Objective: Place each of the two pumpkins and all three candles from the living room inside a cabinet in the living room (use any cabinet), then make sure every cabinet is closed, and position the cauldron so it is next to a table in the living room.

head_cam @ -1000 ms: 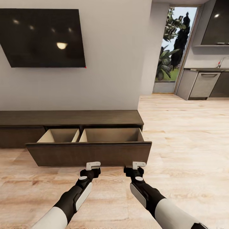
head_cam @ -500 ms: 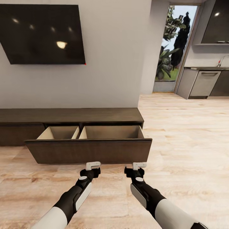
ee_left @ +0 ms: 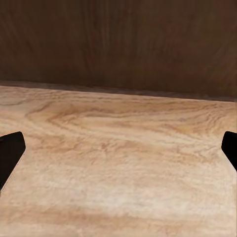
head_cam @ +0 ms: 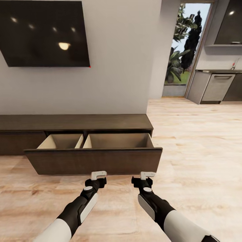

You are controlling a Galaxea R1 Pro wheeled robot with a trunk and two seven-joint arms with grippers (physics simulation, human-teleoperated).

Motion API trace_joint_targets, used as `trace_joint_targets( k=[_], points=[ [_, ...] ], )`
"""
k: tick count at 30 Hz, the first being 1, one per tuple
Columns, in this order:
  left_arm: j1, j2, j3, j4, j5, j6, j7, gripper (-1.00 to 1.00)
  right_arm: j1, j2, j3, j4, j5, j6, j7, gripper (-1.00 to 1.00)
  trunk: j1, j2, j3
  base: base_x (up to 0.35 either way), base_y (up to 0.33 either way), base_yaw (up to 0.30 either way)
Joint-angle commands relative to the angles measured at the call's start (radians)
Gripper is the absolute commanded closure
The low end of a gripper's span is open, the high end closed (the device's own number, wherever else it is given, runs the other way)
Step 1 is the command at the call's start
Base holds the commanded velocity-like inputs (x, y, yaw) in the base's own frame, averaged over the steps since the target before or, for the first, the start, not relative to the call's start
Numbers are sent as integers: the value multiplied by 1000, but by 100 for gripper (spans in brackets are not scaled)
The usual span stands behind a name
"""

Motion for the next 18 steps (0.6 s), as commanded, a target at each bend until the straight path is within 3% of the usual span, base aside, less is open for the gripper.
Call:
trace_joint_targets(
  k=[1, 18],
  points=[
    [-1, 1, -5, -2, 7, 3, 8, -100, -1, -1, 8, -1, -8, 1, -8, -100, 0, 0, -1, 277, 42, 0],
    [-1, 0, -5, -2, 7, 3, 9, -100, -1, 1, 10, 0, -10, 1, -8, -100, 0, 0, -1, 280, 48, 0]
  ],
)
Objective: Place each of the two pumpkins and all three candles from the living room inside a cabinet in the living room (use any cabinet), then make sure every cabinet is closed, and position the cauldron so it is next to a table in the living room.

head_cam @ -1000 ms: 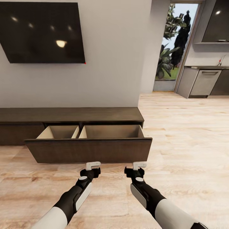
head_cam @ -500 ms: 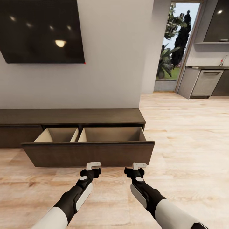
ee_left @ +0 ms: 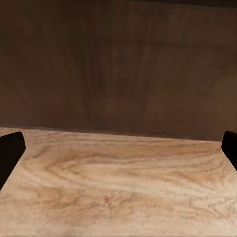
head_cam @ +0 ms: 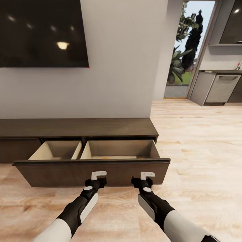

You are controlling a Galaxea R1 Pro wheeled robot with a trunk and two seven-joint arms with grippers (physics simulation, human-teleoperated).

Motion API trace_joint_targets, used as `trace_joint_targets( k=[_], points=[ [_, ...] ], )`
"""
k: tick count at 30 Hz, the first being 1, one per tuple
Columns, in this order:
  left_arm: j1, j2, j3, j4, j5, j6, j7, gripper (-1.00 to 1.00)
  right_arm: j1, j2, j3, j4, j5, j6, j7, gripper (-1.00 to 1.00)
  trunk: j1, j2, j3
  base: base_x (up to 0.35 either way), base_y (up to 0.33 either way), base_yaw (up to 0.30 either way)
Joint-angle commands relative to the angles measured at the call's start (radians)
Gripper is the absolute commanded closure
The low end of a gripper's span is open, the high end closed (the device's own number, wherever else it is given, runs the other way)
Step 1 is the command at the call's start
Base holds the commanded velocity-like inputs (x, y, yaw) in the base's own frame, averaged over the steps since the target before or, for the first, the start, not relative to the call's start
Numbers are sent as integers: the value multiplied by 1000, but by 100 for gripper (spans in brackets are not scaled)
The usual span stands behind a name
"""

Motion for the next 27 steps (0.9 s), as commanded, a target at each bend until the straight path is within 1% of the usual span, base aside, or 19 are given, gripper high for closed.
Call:
trace_joint_targets(
  k=[1, 6, 11, 13, 17, 25, 27],
  points=[
    [-1, 1, -4, -2, 6, 3, 8, -100, -1, -2, 8, -1, -8, 1, -8, -100, 0, 0, -1, 95, 6, 0],
    [-1, 2, -3, -1, 4, 3, 9, -100, -1, -1, 8, -1, -9, 1, -8, -100, 0, 0, -1, 30, 2, 0],
    [-1, 2, -3, -1, 4, 3, 7, -100, -1, -1, 8, -1, -9, 1, -9, -100, 2, -2, -20, 3, 0, 0],
    [-1, 2, -3, -1, 4, 3, 7, -100, -1, -2, 8, -1, -9, 1, -8, -100, 2, -2, -20, 0, 0, 0],
    [-1, 2, -3, -2, 4, 3, 7, -100, -1, -1, 8, -1, -9, 1, -8, -100, 4, -2, -36, 0, 0, 0],
    [-1, 2, -3, -2, 5, 3, 7, -100, -1, -1, 8, -1, -9, 1, -9, -100, 4, -2, -36, 1, 0, 0],
    [-1, 1, -2, -2, 8, 3, 7, -100, -1, -1, 8, -1, -9, 1, -9, -100, 4, -2, -36, 152, 0, 0]
  ],
)
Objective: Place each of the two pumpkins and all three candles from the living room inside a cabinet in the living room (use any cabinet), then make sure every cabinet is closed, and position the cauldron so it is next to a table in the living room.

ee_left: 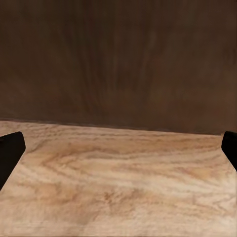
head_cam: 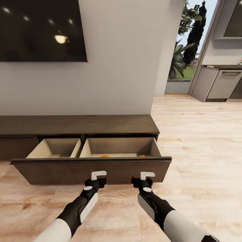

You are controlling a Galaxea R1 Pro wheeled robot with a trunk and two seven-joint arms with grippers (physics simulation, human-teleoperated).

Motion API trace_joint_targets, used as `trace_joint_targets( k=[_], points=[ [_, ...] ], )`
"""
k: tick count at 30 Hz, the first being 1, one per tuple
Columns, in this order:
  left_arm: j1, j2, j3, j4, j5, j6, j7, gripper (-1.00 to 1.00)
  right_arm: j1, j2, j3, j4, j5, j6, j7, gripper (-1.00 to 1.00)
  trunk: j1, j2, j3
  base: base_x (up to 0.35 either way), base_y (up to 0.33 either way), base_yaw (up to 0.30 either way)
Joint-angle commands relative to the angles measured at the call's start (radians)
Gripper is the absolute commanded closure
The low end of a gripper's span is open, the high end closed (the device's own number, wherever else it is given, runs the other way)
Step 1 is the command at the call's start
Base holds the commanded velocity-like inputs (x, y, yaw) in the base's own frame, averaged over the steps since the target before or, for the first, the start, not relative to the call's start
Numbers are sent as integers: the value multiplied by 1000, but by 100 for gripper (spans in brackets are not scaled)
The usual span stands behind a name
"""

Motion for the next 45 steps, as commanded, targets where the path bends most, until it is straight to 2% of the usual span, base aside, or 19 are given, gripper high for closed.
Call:
trace_joint_targets(
  k=[1, 8, 14, 17, 33, 45],
  points=[
    [-1, 1, -4, -2, 8, 3, 8, -100, -1, 0, 8, -1, -8, 1, -8, -100, 0, 0, -1, 239, 0, 0],
    [-1, 2, -5, -1, 8, -9, 8, -100, -1, -1, 7, -1, -8, -1, -9, -100, 0, 0, -1, 86, 0, 0],
    [-1, -1, -8, 80, 1, -129, 6, -100, -1, 2, 8, 18, -9, -30, -9, -100, 0, 0, -1, 4, 0, 0],
    [-1, -1, -9, 97, 0, -156, 6, -100, -1, 5, 8, 52, -4, -36, -9, -100, 0, 0, -1, 0, 0, 0],
    [-1, -2, -12, 104, 3, -165, 5, -100, -1, 5, 10, 72, -2, -96, -8, -100, 0, 0, -1, 27, 0, 0],
    [-1, -1, -12, 104, -3, -166, 5, -100, -1, 5, 10, 73, -2, -102, -8, -100, 0, 0, -1, 69, 0, 0]
  ],
)
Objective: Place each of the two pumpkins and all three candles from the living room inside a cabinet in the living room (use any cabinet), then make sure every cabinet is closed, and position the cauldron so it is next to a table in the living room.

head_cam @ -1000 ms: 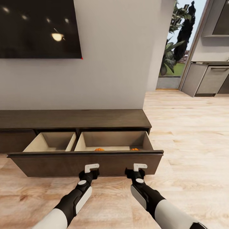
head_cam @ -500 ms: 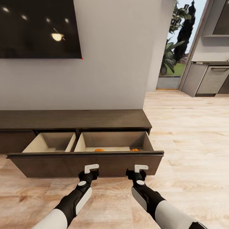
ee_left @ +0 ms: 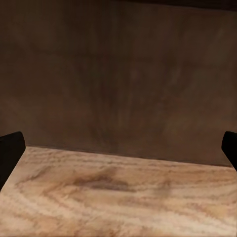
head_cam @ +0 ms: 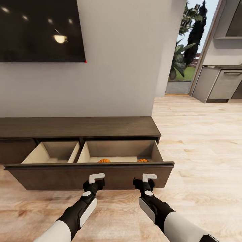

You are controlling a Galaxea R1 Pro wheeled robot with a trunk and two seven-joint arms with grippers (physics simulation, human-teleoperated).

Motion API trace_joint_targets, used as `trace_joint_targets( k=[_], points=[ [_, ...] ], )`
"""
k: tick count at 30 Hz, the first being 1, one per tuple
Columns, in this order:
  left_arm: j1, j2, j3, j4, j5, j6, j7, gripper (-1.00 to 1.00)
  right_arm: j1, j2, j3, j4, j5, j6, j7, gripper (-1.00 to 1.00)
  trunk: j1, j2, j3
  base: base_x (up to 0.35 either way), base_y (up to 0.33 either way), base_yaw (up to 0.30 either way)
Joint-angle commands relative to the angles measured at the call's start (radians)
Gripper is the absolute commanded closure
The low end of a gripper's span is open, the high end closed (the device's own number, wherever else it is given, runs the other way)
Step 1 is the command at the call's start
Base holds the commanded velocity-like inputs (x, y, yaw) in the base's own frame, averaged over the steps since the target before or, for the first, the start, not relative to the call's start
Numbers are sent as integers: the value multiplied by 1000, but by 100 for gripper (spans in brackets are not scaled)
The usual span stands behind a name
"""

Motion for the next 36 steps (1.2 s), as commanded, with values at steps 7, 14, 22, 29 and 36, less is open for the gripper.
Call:
trace_joint_targets(
  k=[7, 14, 22, 29, 36],
  points=[
    [-1, 0, -6, -2, 6, 4, 8, -100, -1, 0, 8, 1, -11, -7, -5, -100, 0, 0, -1, 87, 0, 0],
    [-1, 0, -6, -2, 6, 5, 8, -100, -1, 1, 8, 1, -11, -7, -5, -100, 0, 0, -1, 65, 0, 0],
    [-1, 0, -6, -2, 6, 5, 8, -100, -1, 1, 8, 1, -11, -8, -1, -100, 0, 0, -1, 33, 0, 0],
    [-1, -1, -6, -2, 7, 5, 8, -100, -1, 1, 8, 1, -11, -18, 1, -100, 0, 0, -1, 87, 0, 0],
    [-1, 0, -6, -2, 7, 5, 8, -100, -1, 1, 8, 2, -11, -20, 0, -100, 0, 0, -1, 170, 0, 0]
  ],
)
